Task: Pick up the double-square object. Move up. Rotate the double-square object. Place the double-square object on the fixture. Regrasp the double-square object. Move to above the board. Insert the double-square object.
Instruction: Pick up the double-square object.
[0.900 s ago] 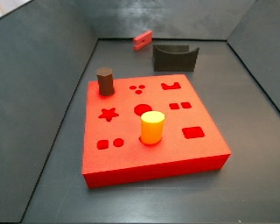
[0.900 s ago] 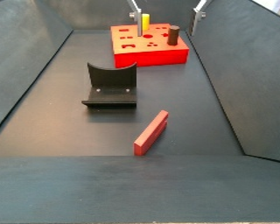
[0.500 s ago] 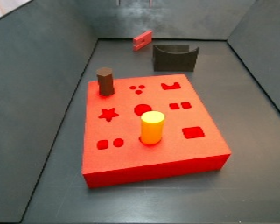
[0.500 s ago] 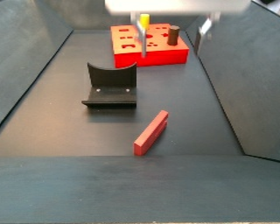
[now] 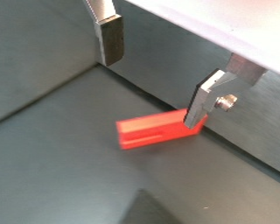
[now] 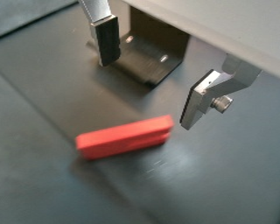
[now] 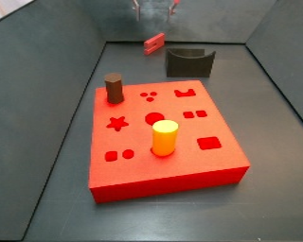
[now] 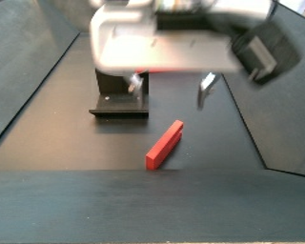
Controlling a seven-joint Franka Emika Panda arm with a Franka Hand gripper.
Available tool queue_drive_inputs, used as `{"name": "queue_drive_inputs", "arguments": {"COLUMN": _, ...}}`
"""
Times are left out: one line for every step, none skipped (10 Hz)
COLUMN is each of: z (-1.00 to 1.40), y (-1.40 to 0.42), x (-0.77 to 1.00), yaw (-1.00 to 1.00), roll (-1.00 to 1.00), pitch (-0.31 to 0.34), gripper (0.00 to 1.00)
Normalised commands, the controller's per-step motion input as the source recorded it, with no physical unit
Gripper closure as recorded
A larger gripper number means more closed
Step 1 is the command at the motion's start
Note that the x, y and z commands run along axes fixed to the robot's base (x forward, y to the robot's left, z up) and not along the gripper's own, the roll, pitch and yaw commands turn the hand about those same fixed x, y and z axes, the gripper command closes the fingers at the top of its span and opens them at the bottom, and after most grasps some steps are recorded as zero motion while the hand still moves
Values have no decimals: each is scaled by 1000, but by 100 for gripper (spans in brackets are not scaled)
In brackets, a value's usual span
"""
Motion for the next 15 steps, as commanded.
{"name": "queue_drive_inputs", "arguments": {"z": -803, "y": 591, "x": 591, "yaw": -249, "roll": -23, "pitch": 101, "gripper": 0}}
{"name": "queue_drive_inputs", "arguments": {"z": -1000, "y": 551, "x": 566, "yaw": -329, "roll": -26, "pitch": 43, "gripper": 0}}
{"name": "queue_drive_inputs", "arguments": {"z": -1000, "y": 414, "x": 434, "yaw": -400, "roll": 57, "pitch": 51, "gripper": 0}}
{"name": "queue_drive_inputs", "arguments": {"z": -1000, "y": 391, "x": 374, "yaw": -420, "roll": 51, "pitch": 31, "gripper": 0}}
{"name": "queue_drive_inputs", "arguments": {"z": -1000, "y": 311, "x": 306, "yaw": -489, "roll": 31, "pitch": 0, "gripper": 0}}
{"name": "queue_drive_inputs", "arguments": {"z": -1000, "y": 126, "x": 177, "yaw": -531, "roll": 0, "pitch": 0, "gripper": 0}}
{"name": "queue_drive_inputs", "arguments": {"z": -1000, "y": 0, "x": 157, "yaw": -491, "roll": 1, "pitch": -16, "gripper": 0}}
{"name": "queue_drive_inputs", "arguments": {"z": -914, "y": -151, "x": -9, "yaw": -531, "roll": 0, "pitch": -150, "gripper": 0}}
{"name": "queue_drive_inputs", "arguments": {"z": -703, "y": -129, "x": -231, "yaw": -620, "roll": 0, "pitch": -239, "gripper": 0}}
{"name": "queue_drive_inputs", "arguments": {"z": -129, "y": 0, "x": -283, "yaw": -494, "roll": 0, "pitch": -210, "gripper": 0}}
{"name": "queue_drive_inputs", "arguments": {"z": 0, "y": 0, "x": -23, "yaw": 0, "roll": 0, "pitch": -49, "gripper": 0}}
{"name": "queue_drive_inputs", "arguments": {"z": 0, "y": 0, "x": 0, "yaw": 0, "roll": 0, "pitch": 10, "gripper": 0}}
{"name": "queue_drive_inputs", "arguments": {"z": 0, "y": 0, "x": 0, "yaw": 0, "roll": 0, "pitch": 0, "gripper": 0}}
{"name": "queue_drive_inputs", "arguments": {"z": 0, "y": 0, "x": 0, "yaw": 0, "roll": 0, "pitch": 0, "gripper": 100}}
{"name": "queue_drive_inputs", "arguments": {"z": 0, "y": 0, "x": 0, "yaw": 0, "roll": 0, "pitch": 0, "gripper": 100}}
